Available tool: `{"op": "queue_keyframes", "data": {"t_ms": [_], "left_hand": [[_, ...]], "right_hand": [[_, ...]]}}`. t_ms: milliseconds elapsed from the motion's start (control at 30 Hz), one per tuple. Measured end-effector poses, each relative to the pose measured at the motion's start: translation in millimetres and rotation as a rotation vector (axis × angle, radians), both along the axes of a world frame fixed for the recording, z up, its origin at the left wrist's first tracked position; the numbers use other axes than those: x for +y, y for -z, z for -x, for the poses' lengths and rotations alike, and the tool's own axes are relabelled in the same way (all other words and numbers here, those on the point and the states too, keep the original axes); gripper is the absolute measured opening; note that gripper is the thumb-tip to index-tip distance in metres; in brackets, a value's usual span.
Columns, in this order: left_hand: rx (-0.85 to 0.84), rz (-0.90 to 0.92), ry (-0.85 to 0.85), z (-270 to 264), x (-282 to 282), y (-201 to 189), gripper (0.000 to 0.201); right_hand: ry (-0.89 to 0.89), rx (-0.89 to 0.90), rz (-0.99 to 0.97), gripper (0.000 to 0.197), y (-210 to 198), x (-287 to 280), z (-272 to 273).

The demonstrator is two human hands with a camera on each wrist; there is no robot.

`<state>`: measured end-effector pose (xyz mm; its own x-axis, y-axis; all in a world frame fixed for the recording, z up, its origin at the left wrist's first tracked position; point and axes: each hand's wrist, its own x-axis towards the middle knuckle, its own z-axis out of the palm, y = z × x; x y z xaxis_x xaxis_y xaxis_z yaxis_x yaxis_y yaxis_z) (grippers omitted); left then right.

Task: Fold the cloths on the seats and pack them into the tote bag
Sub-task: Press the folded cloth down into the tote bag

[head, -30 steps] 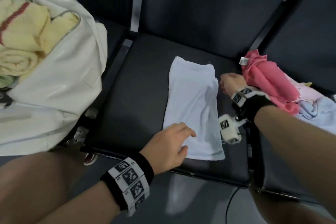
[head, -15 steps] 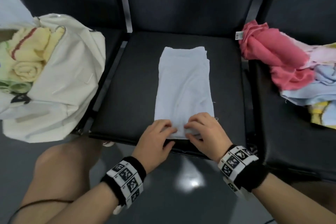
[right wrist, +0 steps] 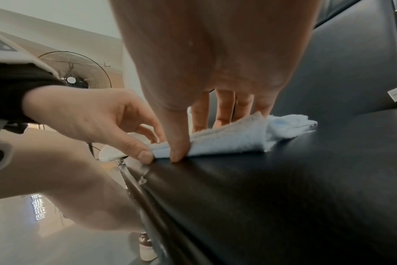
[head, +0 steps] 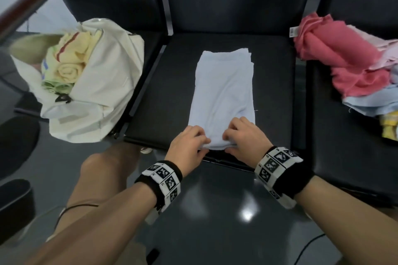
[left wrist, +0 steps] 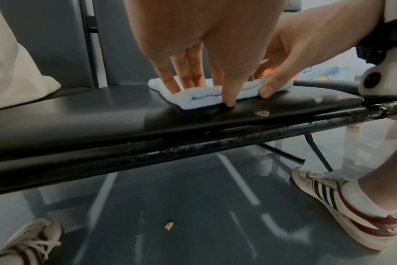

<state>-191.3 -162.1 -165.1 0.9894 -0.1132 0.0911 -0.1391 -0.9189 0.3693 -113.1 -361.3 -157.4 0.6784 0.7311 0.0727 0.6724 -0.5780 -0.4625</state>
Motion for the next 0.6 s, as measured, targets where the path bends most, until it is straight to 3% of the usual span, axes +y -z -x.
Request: {"op": "queue_keyframes", "data": {"t_ms": [133,233,367,600], "left_hand": [[-0.023,0.008,-0.030,7,-3,0,0.022],[-0.037,0.004,-0.028,14,0,2,0.028],[-0.051,0.012,-0.086,16,-1,-1,0.019],[0.191,0.018,-0.178,2,-13,-10,0.022]], "right_hand": [[0.004,-0.048,0.016,0.010,-2,-2,3],[0.008,0.004,0.085,0.018,-10,-6,1],[0.041,0.092,0.157,0.025,-18,-9,0],[0.159,0.232,0.207,0.024,-19,-12,-1]]}}
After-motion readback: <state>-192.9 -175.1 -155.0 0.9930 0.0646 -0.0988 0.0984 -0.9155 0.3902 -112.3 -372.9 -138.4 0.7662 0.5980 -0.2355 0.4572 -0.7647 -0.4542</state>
